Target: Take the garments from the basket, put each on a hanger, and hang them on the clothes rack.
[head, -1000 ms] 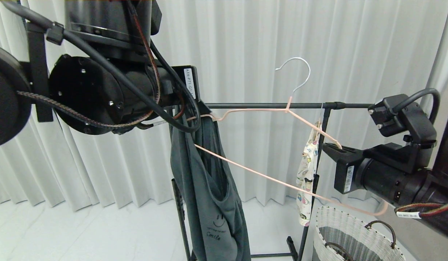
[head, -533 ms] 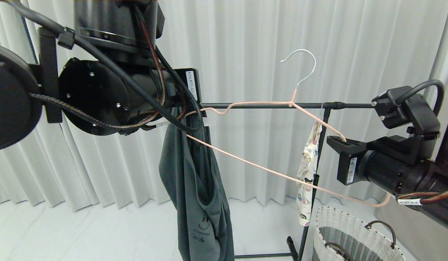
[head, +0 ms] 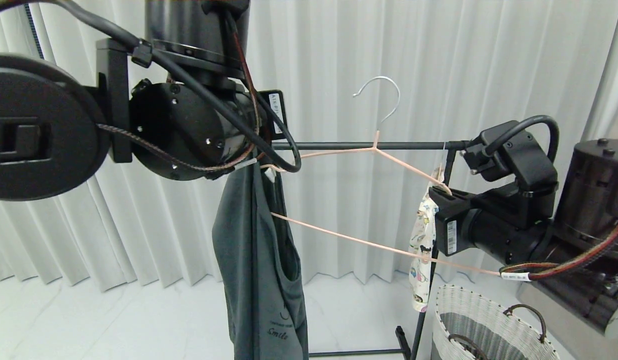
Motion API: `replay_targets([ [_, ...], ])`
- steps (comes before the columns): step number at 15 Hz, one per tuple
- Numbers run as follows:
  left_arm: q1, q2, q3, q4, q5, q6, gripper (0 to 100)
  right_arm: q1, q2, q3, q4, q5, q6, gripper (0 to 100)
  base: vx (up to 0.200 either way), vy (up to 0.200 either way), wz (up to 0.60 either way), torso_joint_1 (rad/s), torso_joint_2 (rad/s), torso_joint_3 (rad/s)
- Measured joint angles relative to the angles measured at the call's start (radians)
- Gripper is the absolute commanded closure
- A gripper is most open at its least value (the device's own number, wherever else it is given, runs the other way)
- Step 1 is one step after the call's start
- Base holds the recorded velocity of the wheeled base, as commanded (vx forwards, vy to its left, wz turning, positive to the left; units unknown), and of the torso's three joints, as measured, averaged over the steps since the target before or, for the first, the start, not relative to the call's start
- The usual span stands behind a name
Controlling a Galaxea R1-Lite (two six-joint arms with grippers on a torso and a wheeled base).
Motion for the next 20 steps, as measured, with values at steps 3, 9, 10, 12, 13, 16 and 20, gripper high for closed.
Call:
replay_targets([
  [3, -0.006, 0.029, -0.018, 0.0, 0.002, -0.026, 100, 0.038, 0.05, -0.016, -0.062, -0.033, 0.001, 100, 0.0, 0.0, 0.0, 0.0, 0.0, 0.0],
  [9, -0.034, 0.039, -0.044, 0.0, 0.0, -0.064, 100, 0.108, 0.176, -0.101, -0.116, -0.035, 0.065, 100, 0.0, 0.0, 0.0, 0.0, 0.0, 0.0],
  [10, -0.042, 0.039, -0.053, 0.0, 0.0, -0.069, 100, 0.117, 0.194, -0.116, -0.116, -0.035, 0.088, 100, 0.0, 0.0, 0.0, 0.0, 0.0, 0.0],
  [12, -0.05, 0.039, -0.068, 0.0, 0.0, -0.078, 100, 0.139, 0.223, -0.135, -0.116, -0.036, 0.145, 100, 0.0, 0.0, 0.0, 0.0, 0.0, 0.0],
  [13, -0.055, 0.039, -0.073, 0.001, 0.0, -0.08, 100, 0.149, 0.234, -0.141, -0.116, -0.036, 0.173, 100, 0.0, 0.0, 0.0, 0.0, 0.0, 0.0],
  [16, -0.063, 0.038, -0.093, 0.0, 0.0, -0.089, 100, 0.184, 0.254, -0.146, -0.112, -0.038, 0.277, 100, 0.0, 0.0, 0.0, 0.0, 0.0, 0.0],
  [20, -0.079, 0.036, -0.109, 0.0, 0.0, -0.091, 100, 0.217, 0.269, -0.207, -0.037, -0.04, 0.423, 100, 0.0, 0.0, 0.0, 0.0, 0.0, 0.0],
])
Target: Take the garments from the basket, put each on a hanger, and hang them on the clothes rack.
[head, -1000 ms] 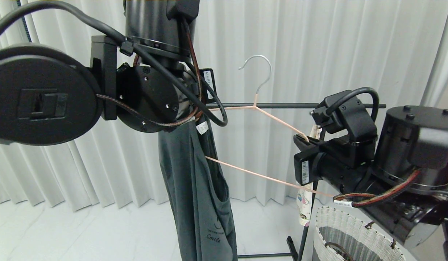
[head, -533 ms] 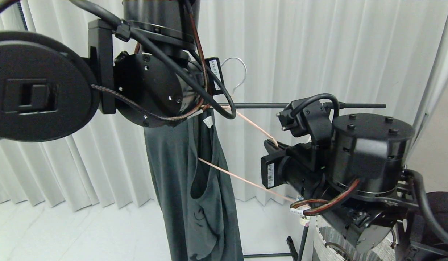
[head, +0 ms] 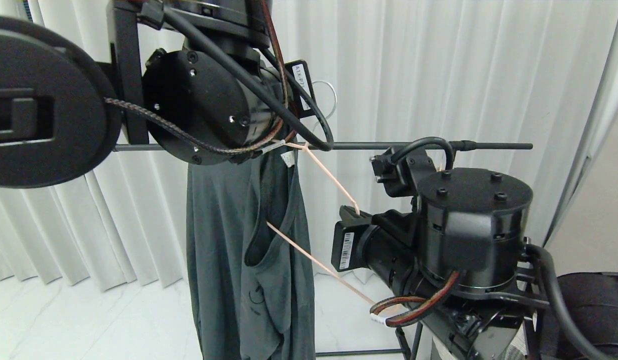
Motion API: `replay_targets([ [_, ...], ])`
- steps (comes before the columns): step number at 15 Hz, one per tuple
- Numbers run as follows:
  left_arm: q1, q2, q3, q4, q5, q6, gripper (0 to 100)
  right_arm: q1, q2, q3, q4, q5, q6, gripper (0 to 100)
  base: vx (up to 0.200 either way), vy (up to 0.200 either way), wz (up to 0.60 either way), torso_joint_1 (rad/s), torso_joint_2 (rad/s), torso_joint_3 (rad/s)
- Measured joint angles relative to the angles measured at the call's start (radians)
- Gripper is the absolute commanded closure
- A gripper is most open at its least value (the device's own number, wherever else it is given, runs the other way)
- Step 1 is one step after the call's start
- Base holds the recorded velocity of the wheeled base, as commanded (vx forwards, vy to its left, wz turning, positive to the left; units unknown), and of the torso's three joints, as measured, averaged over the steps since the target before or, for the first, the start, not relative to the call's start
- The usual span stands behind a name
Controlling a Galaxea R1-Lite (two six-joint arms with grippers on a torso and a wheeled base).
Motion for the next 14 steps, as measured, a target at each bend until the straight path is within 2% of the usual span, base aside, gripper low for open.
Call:
replay_targets([
  [3, -0.001, -0.003, -0.001, 0.0, 0.0, 0.0, 100, 0.021, 0.002, -0.089, 0.133, 0.005, 0.124, 100, 0.0, 0.0, 0.0, 0.0, 0.0, 0.0],
  [5, -0.001, -0.007, -0.001, 0.0, 0.0, 0.0, 100, 0.03, 0.0, -0.111, 0.179, 0.012, 0.16, 100, 0.0, 0.0, 0.0, 0.0, 0.0, 0.0],
  [11, 0.014, -0.024, 0.009, 0.001, -0.001, 0.002, 100, -0.045, -0.031, -0.095, 0.208, 0.011, 0.176, 100, 0.0, 0.0, 0.0, 0.0, 0.0, 0.0],
  [14, 0.0, -0.031, 0.009, 0.001, -0.001, 0.002, 100, -0.052, -0.046, -0.09, 0.204, 0.011, 0.178, 100, 0.0, 0.0, 0.0, 0.0, 0.0, 0.0],
])
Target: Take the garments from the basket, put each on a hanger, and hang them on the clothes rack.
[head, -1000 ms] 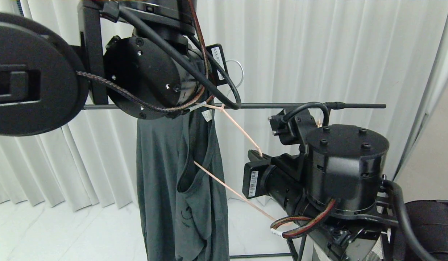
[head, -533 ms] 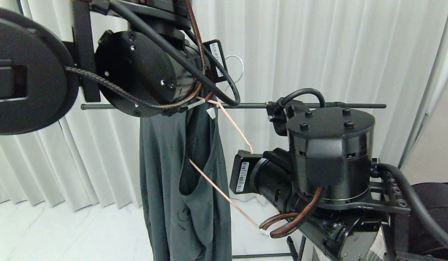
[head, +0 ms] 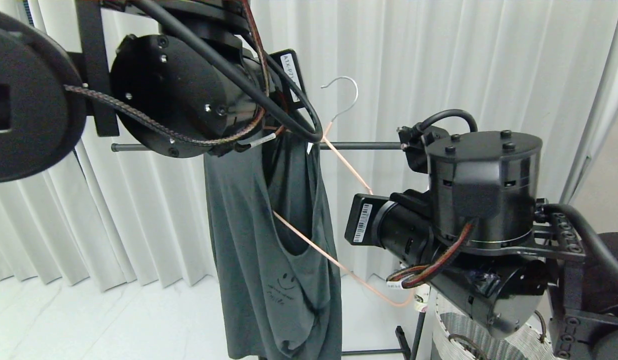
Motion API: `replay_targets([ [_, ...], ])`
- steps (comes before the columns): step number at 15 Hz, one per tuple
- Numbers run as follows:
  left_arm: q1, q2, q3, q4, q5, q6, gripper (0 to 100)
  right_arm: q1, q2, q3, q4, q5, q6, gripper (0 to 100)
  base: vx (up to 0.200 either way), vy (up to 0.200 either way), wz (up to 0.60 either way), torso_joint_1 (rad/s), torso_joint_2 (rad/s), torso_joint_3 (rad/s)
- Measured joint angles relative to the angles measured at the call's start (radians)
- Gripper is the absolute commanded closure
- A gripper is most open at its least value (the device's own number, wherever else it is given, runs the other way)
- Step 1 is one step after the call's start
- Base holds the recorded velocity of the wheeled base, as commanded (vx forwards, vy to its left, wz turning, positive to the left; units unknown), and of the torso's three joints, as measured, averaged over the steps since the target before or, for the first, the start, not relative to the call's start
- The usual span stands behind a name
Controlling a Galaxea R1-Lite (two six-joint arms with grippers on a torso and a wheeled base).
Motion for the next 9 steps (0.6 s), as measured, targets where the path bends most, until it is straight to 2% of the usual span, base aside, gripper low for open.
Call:
replay_targets([
  [9, -0.1, -0.027, -0.012, -0.001, -0.022, -0.001, 100, 0.028, -0.014, -0.006, -0.048, 0.003, -0.026, 100, 0.0, 0.0, 0.0, 0.0, 0.0, 0.0],
])
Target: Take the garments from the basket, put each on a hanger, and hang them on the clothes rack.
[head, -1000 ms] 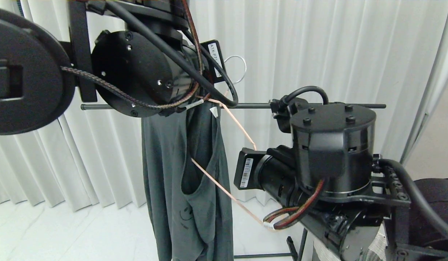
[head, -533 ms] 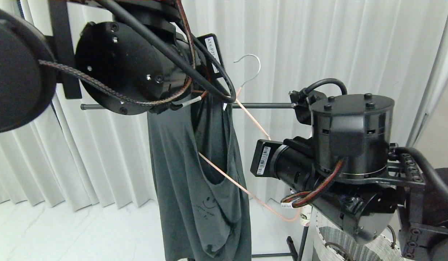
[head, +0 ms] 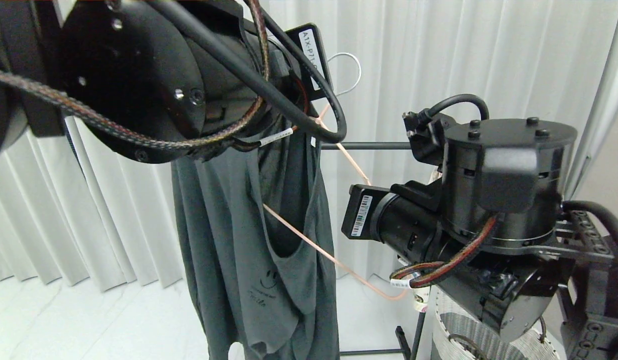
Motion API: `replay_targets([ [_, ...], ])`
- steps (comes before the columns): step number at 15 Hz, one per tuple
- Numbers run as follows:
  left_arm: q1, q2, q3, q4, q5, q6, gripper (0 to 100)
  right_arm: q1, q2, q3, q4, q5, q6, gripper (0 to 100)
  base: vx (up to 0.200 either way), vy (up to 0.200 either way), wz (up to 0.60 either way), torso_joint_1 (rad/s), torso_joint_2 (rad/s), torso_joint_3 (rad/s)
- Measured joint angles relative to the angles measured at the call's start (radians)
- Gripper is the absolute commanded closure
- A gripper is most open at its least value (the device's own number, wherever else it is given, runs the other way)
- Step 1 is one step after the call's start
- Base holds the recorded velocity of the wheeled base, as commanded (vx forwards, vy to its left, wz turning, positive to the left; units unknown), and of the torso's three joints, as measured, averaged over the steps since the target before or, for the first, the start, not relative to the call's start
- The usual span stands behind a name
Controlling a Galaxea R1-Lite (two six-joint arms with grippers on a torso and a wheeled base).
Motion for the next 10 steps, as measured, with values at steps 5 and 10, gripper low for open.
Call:
replay_targets([
  [5, -0.004, -0.01, 0.001, 0.001, -0.018, 0.001, 100, -0.021, -0.01, 0.006, -0.04, -0.002, -0.057, 100, 0.0, 0.0, 0.0, 0.0, 0.0, 0.0],
  [10, 0.012, -0.041, 0.0, 0.001, -0.091, 0.003, 100, -0.067, -0.02, 0.008, -0.097, -0.001, -0.14, 100, 0.0, 0.0, 0.0, 0.0, 0.0, 0.0],
])
